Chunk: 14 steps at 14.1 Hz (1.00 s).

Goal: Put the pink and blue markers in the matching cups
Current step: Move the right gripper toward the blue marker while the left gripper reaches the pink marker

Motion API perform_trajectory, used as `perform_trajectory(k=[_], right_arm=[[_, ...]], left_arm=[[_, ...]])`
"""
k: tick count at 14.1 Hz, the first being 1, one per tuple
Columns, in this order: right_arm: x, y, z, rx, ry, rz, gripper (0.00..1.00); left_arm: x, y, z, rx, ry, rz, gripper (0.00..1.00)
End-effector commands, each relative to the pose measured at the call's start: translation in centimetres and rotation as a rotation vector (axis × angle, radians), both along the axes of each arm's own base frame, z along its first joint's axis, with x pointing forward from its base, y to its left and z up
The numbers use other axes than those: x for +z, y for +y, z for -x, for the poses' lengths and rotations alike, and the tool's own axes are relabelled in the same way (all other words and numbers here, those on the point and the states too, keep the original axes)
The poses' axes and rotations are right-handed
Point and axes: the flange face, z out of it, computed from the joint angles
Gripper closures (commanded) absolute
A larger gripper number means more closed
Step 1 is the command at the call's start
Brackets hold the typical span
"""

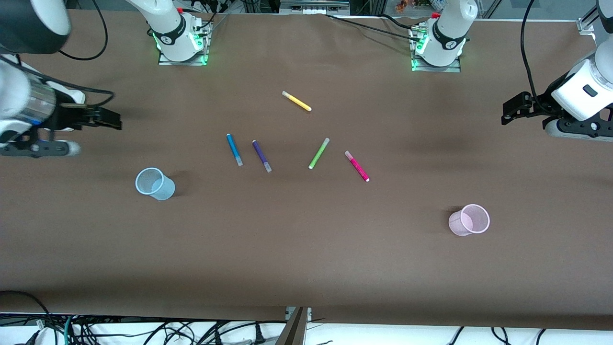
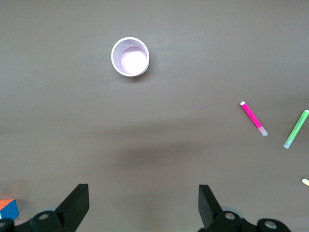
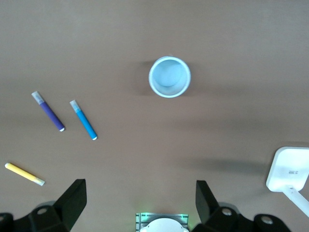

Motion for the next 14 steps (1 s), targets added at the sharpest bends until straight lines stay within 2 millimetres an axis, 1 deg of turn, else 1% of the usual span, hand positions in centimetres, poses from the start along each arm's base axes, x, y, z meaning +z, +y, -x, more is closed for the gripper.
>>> perform_trajectory(k=[1,2,3,4,5,6,7,10,12,13,14], right_arm=[[-3.8,4.0,-1.0,0.063,0.058,0.024,0.0],[-4.5,6.0,-1.0,0.088,0.054,0.029,0.0],[-5.6,7.3,-1.1,0.103,0.06,0.029,0.0],[-7.3,8.6,-1.2,0.118,0.081,0.03,0.0],[-8.5,10.5,-1.1,0.147,0.083,0.031,0.0],[-9.8,12.0,-1.0,0.167,0.085,0.035,0.0],[-10.9,13.1,-1.1,0.184,0.081,0.038,0.0],[-13.8,15.2,-1.8,0.208,0.059,0.03,0.0],[-16.7,17.7,-1.5,0.245,0.078,0.041,0.0],[-18.0,18.9,-1.3,0.263,0.08,0.045,0.0],[-19.2,20.0,-0.9,0.282,0.081,0.05,0.0]], left_arm=[[0.7,0.0,0.2,-0.02,0.002,0.023,0.0],[0.7,0.0,0.2,-0.02,0.002,0.023,0.0],[0.7,0.0,0.2,-0.02,0.002,0.023,0.0],[0.7,0.0,0.2,-0.02,0.002,0.023,0.0],[0.7,0.0,0.2,-0.02,0.002,0.023,0.0],[0.7,0.2,0.2,-0.017,0.002,0.023,0.0],[0.7,0.2,0.2,-0.017,0.004,0.023,0.0],[0.5,0.0,0.1,-0.016,0.01,0.025,0.0],[-0.2,-0.3,0.0,-0.002,0.035,0.081,0.0],[-1.1,-1.2,-0.5,-0.024,0.052,0.083,0.0],[-2.3,-1.4,-1.2,-0.026,0.069,0.088,0.0]])
